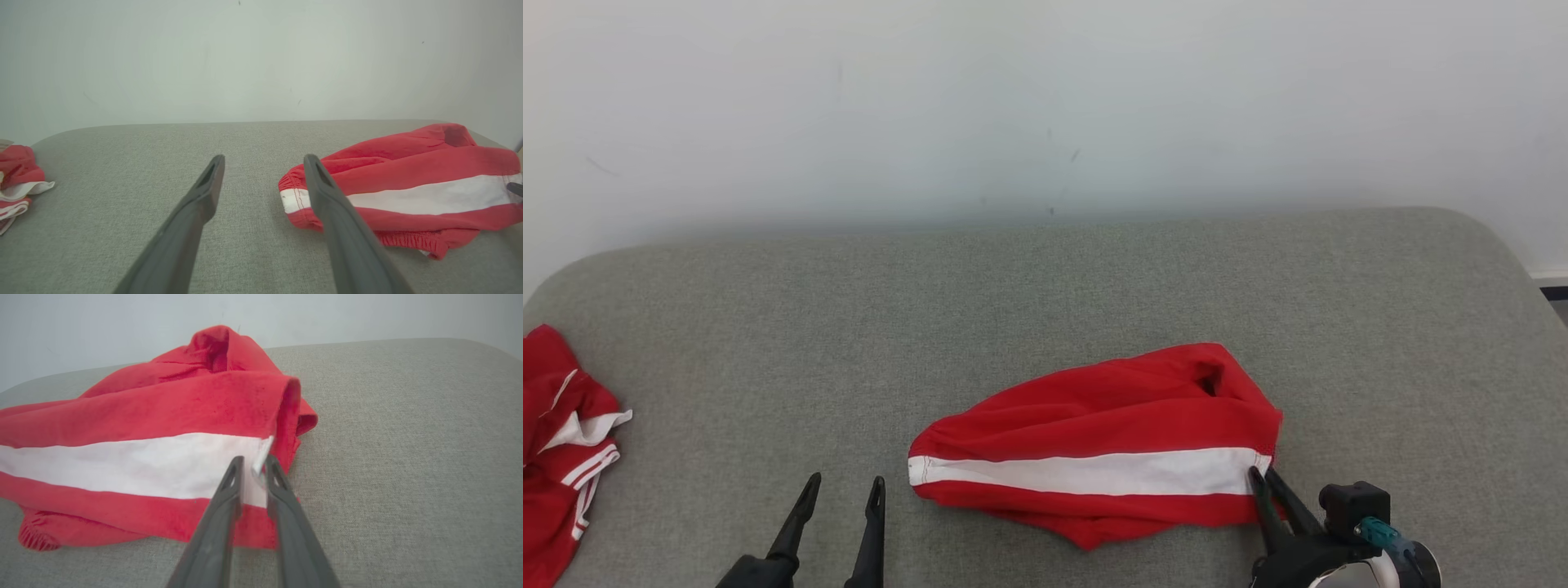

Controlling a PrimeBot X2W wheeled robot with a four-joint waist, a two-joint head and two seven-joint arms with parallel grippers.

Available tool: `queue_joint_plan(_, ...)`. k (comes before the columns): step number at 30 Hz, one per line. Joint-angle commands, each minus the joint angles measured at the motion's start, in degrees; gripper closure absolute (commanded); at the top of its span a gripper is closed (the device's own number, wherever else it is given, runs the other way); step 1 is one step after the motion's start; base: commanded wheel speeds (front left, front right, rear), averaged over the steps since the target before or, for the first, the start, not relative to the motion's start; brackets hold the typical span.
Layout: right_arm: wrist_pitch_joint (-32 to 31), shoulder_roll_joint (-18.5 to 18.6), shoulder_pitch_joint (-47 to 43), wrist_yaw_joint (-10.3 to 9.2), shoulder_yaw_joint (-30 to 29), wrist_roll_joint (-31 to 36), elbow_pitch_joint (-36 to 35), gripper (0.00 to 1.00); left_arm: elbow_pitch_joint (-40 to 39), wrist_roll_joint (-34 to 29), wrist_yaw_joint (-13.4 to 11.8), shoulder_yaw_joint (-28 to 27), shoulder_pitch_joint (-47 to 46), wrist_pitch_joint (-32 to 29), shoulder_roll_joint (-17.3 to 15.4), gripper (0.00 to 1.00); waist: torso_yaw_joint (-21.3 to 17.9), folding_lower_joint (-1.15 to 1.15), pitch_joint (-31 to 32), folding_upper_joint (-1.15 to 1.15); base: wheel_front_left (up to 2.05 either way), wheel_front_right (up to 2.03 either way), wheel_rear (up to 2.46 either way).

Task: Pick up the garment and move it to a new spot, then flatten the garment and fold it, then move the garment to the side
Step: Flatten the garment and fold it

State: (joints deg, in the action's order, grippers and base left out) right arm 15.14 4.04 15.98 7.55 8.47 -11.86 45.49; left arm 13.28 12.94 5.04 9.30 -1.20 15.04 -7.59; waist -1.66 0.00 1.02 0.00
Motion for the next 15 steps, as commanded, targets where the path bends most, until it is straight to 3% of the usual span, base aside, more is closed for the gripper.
queue_joint_plan(1,0.06,0.58,0.12,-0.13,0.39,-0.53,-0.28,1.00,0.30,-0.74,0.30,-0.64,0.61,0.11,0.42,0.00,-0.15,0.00,0.00,0.00,0.00,0.00,0.00)
queue_joint_plan(15,0.06,5.02,-2.95,-0.13,-0.03,0.84,-5.69,1.00,5.37,0.31,1.87,-1.21,-0.94,0.11,1.66,0.00,-2.54,0.00,-0.19,0.00,0.00,0.00,0.00)
